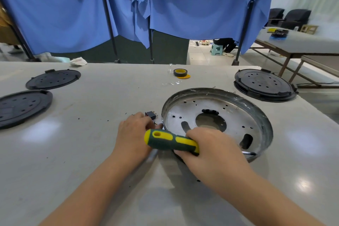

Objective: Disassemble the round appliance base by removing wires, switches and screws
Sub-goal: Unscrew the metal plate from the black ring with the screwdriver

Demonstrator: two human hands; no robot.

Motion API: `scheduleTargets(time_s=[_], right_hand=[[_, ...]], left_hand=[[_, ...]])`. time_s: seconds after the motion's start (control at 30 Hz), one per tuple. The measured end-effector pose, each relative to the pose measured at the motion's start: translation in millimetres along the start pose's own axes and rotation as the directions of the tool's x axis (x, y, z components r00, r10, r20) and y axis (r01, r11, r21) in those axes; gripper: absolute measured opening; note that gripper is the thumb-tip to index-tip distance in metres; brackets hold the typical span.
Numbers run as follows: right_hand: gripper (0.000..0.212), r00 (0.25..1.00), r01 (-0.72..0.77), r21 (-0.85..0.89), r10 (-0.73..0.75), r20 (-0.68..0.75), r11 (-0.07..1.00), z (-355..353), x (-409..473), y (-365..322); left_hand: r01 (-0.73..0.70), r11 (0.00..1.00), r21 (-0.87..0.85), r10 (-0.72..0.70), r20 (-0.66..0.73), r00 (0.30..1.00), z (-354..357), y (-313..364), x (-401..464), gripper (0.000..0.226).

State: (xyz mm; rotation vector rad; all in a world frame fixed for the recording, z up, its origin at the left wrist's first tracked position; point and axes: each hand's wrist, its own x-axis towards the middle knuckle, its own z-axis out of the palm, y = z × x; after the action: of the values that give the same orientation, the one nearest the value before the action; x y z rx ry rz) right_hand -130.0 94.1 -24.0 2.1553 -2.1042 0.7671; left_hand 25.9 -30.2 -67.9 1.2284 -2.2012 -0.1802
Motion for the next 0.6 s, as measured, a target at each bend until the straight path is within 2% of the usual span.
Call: scheduleTargets(time_s=[0.03, 0.1, 0.13, 0.2, 0.3, 0.43, 0.53, 0.6], right_hand=[[0.036, 1.000, -0.030, 0.024, 0.030, 0.005, 0.999, 0.9, 3.7, -2.2], [0.036, 0.997, -0.065, 0.078, 0.063, 0.034, 0.995, 0.2, 9.5, -6.8], [0.035, 0.996, -0.072, 0.106, 0.066, 0.056, 0.992, -0.5, 11.6, -8.6], [0.036, 0.992, -0.092, 0.173, 0.075, 0.099, 0.981, -4.6, 14.1, -10.1], [0.040, 0.983, -0.154, 0.335, 0.110, 0.146, 0.929, -19.7, 18.8, -4.7], [0.031, 0.985, -0.170, 0.569, 0.125, 0.117, 0.804, -44.5, 31.3, 17.6], [0.041, 0.988, -0.154, 0.724, 0.120, 0.099, 0.672, -62.6, 36.2, 33.8], [0.038, 0.988, -0.148, 0.822, 0.120, 0.097, 0.551, -68.8, 37.6, 42.2]], left_hand=[[0.040, 0.988, -0.147, -0.044, -0.022, 0.999, -0.7, 2.7, -1.0, 0.032], [0.151, 0.876, -0.458, -0.169, 0.003, 0.986, 0.3, 9.0, -1.3, 0.019], [0.179, 0.814, -0.553, -0.191, 0.037, 0.981, 0.0, 11.1, -0.3, 0.014], [0.165, 0.743, -0.649, -0.144, 0.086, 0.986, -0.9, 13.8, 1.0, 0.019], [0.154, 0.749, -0.645, -0.091, 0.130, 0.987, -6.4, 20.8, -2.6, 0.026], [0.285, 0.735, -0.615, -0.168, 0.242, 0.956, -5.6, 32.8, -7.5, 0.063], [0.309, 0.714, -0.628, -0.190, 0.251, 0.949, -7.2, 36.5, -5.7, 0.049], [0.316, 0.690, -0.651, -0.197, 0.252, 0.948, -10.6, 35.8, -3.7, 0.045]])
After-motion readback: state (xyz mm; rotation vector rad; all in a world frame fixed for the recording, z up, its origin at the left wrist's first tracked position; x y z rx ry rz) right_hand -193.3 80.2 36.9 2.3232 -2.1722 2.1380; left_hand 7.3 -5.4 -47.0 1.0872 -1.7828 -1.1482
